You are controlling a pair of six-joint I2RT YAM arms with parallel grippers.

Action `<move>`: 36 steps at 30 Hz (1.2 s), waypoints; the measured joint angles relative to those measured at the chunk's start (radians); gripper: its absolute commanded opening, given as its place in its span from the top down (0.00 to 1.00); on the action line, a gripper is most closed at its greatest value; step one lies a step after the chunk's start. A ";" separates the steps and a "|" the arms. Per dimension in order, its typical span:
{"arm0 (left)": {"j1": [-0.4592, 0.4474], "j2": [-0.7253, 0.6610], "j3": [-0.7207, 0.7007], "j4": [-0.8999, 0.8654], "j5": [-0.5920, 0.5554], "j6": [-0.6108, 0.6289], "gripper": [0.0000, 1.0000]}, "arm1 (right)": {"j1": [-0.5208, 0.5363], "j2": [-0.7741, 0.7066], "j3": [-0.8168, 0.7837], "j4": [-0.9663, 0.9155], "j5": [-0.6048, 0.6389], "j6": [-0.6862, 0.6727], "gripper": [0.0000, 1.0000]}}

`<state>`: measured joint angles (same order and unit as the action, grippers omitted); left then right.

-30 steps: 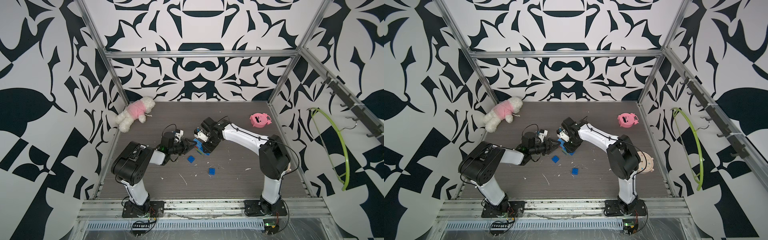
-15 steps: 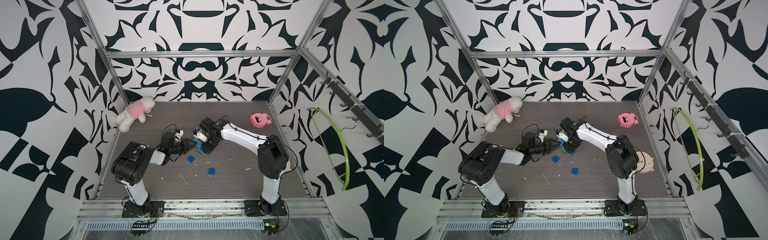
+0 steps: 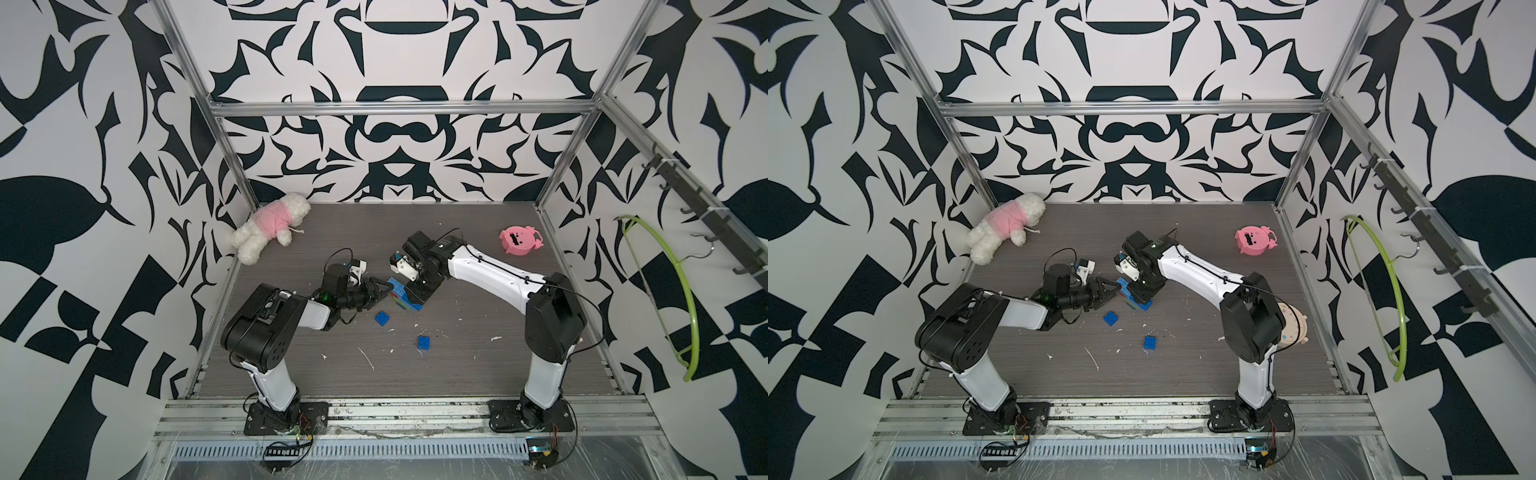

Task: Assemble a heart with lego
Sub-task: Assemble the lego brick with the lego brick, then pick up the lego brick from the center of the board.

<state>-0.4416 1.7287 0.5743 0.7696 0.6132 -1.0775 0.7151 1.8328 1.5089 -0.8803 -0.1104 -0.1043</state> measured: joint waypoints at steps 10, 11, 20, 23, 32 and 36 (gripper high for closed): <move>0.000 -0.046 0.009 -0.056 -0.004 0.036 0.45 | 0.015 -0.447 -0.410 0.187 0.003 0.282 0.56; 0.000 -0.046 0.013 -0.058 -0.005 0.041 0.45 | 0.025 -0.474 -0.460 0.209 0.002 0.323 0.55; 0.012 -0.006 0.061 -0.060 0.010 0.060 0.46 | 0.164 -0.457 -0.661 0.359 0.043 0.558 0.54; 0.014 0.018 0.079 -0.054 0.016 0.060 0.47 | 0.180 -0.436 -0.663 0.412 0.056 0.595 0.54; 0.014 0.042 0.083 -0.048 0.021 0.060 0.48 | 0.197 -0.391 -0.698 0.486 0.099 0.671 0.53; 0.014 0.042 0.083 -0.047 0.021 0.060 0.48 | 0.205 -0.380 -0.706 0.492 0.108 0.698 0.53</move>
<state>-0.4274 1.7706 0.6571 0.7223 0.6338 -1.0172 0.9199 1.4528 0.8028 -0.3885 -0.0021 0.5938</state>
